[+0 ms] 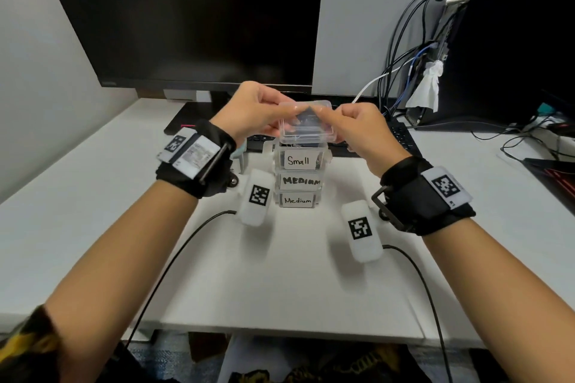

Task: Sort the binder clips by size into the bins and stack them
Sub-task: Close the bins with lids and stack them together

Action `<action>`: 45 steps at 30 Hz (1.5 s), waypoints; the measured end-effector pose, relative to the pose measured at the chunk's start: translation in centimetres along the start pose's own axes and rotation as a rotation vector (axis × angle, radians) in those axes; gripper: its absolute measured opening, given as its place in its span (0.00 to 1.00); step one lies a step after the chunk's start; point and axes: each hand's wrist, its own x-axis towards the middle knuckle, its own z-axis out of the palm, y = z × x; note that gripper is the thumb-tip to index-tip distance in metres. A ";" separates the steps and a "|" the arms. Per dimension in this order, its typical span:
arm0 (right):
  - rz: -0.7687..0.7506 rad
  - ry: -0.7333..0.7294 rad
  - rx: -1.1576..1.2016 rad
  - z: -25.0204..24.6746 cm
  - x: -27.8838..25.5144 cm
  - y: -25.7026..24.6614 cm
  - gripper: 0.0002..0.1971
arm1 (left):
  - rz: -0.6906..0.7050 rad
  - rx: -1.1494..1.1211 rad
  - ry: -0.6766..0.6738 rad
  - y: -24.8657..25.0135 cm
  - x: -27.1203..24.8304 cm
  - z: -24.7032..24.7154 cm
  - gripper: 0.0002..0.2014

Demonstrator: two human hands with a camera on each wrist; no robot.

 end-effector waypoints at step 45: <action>0.494 -0.243 -0.161 0.7 -1.7 0.9 0.34 | -0.318 0.477 -0.050 -2.2 -1.8 0.4 0.30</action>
